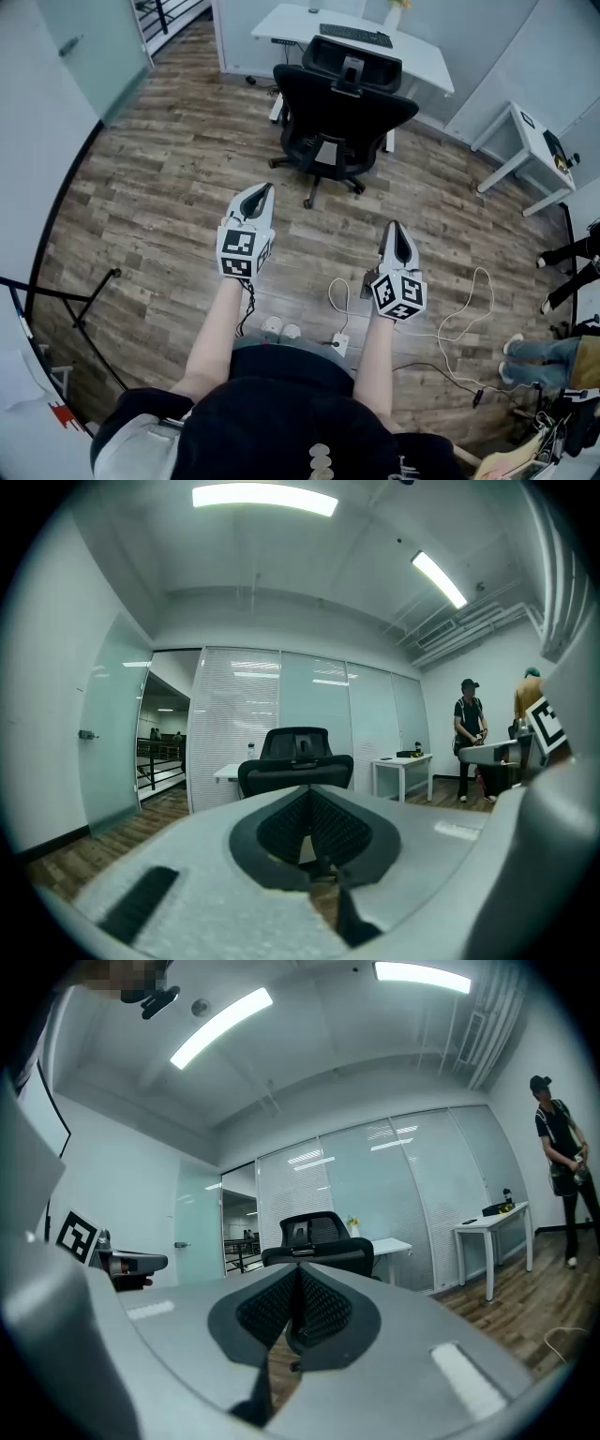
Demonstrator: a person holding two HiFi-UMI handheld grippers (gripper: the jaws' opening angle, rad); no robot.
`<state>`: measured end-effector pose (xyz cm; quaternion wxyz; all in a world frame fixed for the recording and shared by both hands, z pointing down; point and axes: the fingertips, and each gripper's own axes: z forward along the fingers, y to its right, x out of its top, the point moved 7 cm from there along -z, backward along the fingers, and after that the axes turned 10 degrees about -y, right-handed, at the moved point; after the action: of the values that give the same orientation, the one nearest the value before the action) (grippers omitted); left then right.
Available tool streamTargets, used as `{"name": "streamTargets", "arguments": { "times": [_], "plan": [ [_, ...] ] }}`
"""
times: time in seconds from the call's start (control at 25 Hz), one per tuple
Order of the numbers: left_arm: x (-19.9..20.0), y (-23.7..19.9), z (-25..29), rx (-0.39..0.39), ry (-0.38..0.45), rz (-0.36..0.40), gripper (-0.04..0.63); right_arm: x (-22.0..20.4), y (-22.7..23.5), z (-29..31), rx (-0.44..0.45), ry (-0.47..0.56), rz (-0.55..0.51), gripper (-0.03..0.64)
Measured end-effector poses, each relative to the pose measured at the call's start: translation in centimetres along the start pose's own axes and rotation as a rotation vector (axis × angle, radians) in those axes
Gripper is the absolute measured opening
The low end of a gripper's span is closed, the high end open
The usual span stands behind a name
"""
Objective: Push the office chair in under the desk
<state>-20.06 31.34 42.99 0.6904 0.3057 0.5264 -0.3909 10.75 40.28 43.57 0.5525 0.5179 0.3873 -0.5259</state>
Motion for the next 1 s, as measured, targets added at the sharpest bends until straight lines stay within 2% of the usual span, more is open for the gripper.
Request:
{"name": "streamTargets", "arguments": {
  "times": [0.4,0.48,0.6,0.76,1.0],
  "plan": [
    [-0.7,0.1,0.1,-0.004,-0.014,-0.011,0.008,-0.4,0.4,0.1,0.013,0.015,0.017,0.008],
    [-0.8,0.2,0.1,-0.022,-0.006,-0.026,0.011,-0.4,0.5,0.1,0.024,0.022,0.023,0.029],
    [-0.8,0.4,0.1,-0.055,0.01,-0.043,0.068,-0.4,0.6,0.1,0.04,0.032,0.031,0.064],
    [-0.6,0.5,0.1,-0.065,0.033,-0.056,0.145,-0.2,0.8,0.1,0.058,0.045,0.05,0.153],
    [-0.7,1.1,0.3,-0.073,0.027,-0.056,0.189,-0.4,1.2,0.1,0.069,0.038,0.056,0.176]
  ]
}}
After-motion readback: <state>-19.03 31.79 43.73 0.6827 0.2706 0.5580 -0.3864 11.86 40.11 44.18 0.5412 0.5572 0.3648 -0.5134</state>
